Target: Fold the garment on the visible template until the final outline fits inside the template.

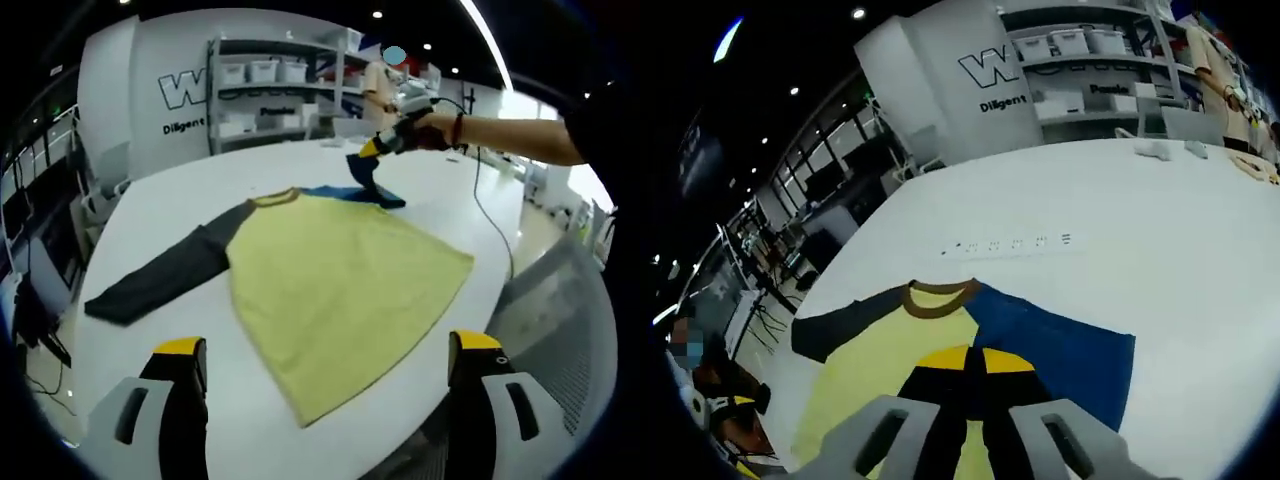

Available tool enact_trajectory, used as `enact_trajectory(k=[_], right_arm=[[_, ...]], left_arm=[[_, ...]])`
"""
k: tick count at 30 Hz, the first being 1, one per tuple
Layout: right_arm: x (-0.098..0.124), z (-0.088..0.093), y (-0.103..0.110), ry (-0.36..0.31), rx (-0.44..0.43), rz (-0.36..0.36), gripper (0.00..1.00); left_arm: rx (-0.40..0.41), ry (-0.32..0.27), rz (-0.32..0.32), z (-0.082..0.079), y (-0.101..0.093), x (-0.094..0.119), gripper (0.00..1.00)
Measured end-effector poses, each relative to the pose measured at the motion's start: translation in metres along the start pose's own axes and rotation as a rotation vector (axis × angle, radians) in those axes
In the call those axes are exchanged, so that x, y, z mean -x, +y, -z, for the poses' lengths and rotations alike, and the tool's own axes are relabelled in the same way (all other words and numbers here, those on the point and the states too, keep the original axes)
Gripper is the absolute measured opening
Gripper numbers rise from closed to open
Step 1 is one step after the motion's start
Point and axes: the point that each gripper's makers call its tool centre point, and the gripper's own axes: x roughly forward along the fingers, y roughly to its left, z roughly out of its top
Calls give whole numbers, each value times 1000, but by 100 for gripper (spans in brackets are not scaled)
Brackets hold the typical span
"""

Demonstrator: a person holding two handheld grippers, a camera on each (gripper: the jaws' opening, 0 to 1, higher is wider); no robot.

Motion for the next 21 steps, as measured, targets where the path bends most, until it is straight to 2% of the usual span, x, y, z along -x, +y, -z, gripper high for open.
enact_trajectory(k=[6,11,17,21], right_arm=[[-13,4,22,27,54,-20,0],[-22,6,41,39,63,-41,0],[-32,6,63,54,132,-55,0],[-38,7,78,67,134,-76,0]], left_arm=[[3,0,1,-1,1,1,97],[1,-11,-2,-1,4,3,98],[2,-8,0,0,4,3,97],[7,-26,3,-3,5,3,98]])
